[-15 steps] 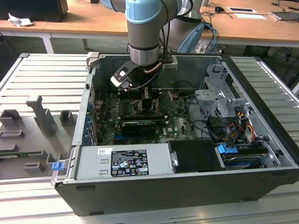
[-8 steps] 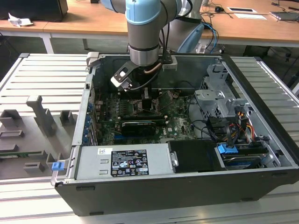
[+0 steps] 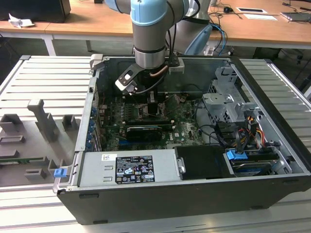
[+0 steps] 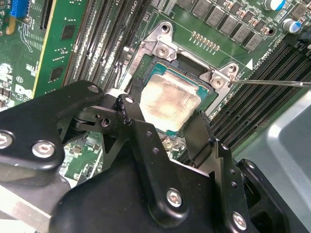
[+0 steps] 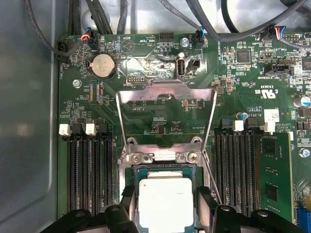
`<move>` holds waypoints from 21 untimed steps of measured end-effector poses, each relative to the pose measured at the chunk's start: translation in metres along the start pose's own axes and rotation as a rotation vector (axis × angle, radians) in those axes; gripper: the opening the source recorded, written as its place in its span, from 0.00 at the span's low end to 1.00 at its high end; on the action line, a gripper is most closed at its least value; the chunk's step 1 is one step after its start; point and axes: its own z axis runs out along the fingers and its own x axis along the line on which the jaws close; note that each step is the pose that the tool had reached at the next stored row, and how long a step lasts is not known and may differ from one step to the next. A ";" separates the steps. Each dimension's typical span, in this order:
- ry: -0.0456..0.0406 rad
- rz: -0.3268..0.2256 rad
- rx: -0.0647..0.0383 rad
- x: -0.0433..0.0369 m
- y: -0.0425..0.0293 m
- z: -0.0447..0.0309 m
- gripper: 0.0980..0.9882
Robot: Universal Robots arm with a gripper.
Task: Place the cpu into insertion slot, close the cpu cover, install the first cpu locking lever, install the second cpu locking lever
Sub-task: 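Place the cpu into insertion slot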
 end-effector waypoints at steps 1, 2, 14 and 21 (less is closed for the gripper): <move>0.0002 0.000 0.000 0.0001 0.0001 0.0001 0.58; 0.0001 0.000 0.000 0.0001 0.0001 0.0001 0.58; -0.0006 0.000 0.014 0.0001 0.0061 -0.0190 0.35; -0.0008 -0.001 0.019 0.0000 0.0072 -0.0233 0.01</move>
